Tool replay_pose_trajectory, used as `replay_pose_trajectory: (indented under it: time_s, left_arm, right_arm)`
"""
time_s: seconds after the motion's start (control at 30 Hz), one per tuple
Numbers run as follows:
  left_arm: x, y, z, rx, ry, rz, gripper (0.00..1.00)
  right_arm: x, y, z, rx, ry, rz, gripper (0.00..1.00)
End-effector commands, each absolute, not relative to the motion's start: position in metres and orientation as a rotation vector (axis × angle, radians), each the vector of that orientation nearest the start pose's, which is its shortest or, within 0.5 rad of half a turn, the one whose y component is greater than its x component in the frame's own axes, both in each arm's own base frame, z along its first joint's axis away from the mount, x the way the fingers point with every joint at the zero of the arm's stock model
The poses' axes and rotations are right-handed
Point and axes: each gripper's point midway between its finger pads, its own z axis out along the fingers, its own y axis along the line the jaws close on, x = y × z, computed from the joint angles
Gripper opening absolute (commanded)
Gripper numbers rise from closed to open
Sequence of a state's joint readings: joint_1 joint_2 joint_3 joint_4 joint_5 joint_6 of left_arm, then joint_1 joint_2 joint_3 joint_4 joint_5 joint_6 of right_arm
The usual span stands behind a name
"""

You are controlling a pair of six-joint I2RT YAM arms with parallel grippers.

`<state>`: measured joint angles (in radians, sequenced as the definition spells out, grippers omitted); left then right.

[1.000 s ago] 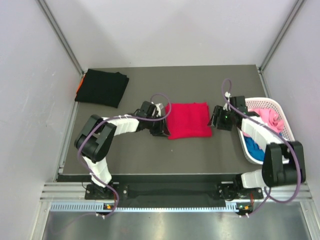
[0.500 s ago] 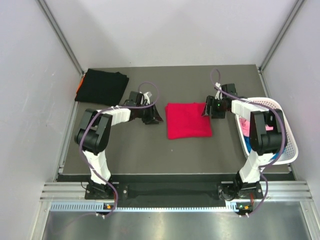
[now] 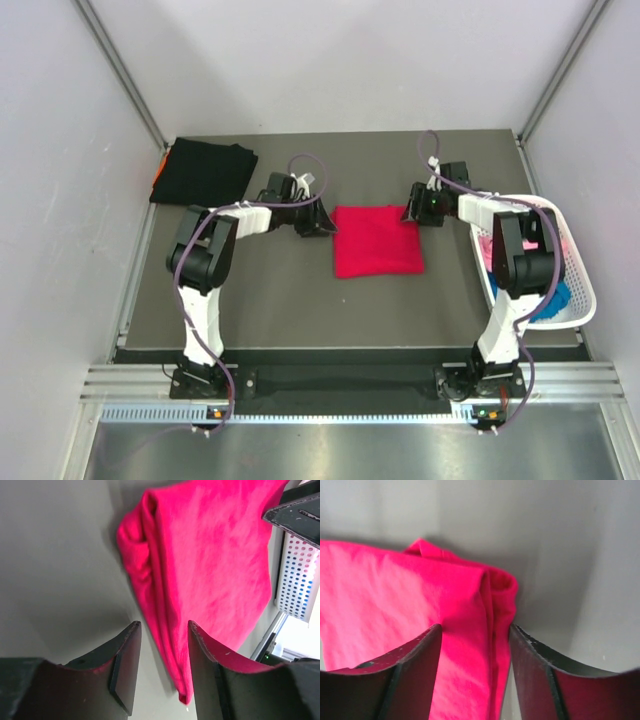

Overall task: Fold and stack the t-shirts
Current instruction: Fold the tshirt

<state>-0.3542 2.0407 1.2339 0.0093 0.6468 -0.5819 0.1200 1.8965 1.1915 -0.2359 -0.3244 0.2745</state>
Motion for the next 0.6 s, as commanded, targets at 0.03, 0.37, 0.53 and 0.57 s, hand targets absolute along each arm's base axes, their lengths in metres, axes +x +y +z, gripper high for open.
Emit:
replay_pose_trajectory:
  time_s: [0.03,0.37,0.53,0.57]
  left_arm:
    - [0.414,-0.29,0.058,0.116,2.417,-1.24,0.47]
    - [0.421,-0.277,0.03,0.075,2.508,-1.09,0.48]
    - [0.426,-0.278,0.027,0.076,2.523,-1.077,0.48]
    - [0.425,-0.278,0.028,0.076,2.523,-1.077,0.48]
  right_arm:
    - [0.45,0.115,0.039,0.078,2.471,0.579,0.54]
    - [0.454,0.112,0.023,0.147,2.458,0.631,0.43]
    - [0.456,0.108,0.017,0.166,2.464,0.642,0.35]
    - [0.456,0.108,0.016,0.164,2.469,0.642,0.34]
